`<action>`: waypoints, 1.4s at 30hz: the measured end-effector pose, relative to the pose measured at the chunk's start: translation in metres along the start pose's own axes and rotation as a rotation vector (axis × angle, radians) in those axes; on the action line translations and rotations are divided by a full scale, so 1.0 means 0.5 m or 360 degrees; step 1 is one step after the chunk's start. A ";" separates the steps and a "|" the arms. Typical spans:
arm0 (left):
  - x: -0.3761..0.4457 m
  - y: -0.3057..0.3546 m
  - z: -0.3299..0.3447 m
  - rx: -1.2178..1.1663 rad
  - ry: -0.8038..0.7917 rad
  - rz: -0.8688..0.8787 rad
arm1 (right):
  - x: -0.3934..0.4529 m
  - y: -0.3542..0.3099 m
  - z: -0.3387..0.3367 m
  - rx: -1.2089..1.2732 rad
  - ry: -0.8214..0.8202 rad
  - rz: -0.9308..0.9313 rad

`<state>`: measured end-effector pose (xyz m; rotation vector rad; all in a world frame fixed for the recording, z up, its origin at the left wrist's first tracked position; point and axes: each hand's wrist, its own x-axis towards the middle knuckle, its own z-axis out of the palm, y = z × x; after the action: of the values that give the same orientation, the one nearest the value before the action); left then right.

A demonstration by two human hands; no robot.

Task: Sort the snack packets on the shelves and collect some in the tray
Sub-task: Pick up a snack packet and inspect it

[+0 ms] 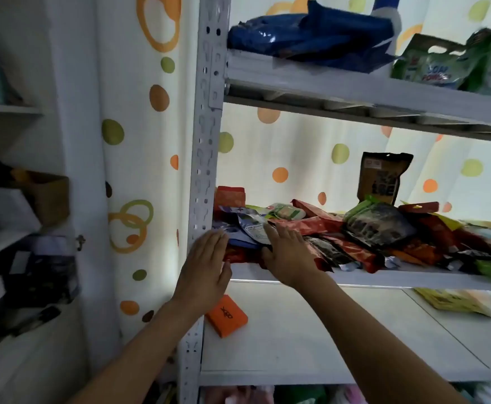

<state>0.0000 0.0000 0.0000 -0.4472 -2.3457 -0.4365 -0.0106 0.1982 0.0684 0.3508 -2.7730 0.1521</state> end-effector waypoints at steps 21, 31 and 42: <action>0.052 0.130 0.082 0.0422 -0.0083 -0.0371 | 0.061 0.135 0.033 0.0339 -0.0010 -0.0499; 0.058 0.124 0.078 0.0267 -0.0190 -0.0464 | 0.025 0.136 0.031 0.0402 0.0045 -0.0486; 0.058 0.097 0.085 0.0241 -0.0336 -0.0419 | -0.007 0.133 0.022 0.0915 0.0156 -0.0292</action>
<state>-0.0237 0.0665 -0.0006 -0.1167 -2.6334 -0.3420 -0.0280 0.2615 0.0529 0.7108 -2.5340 0.8989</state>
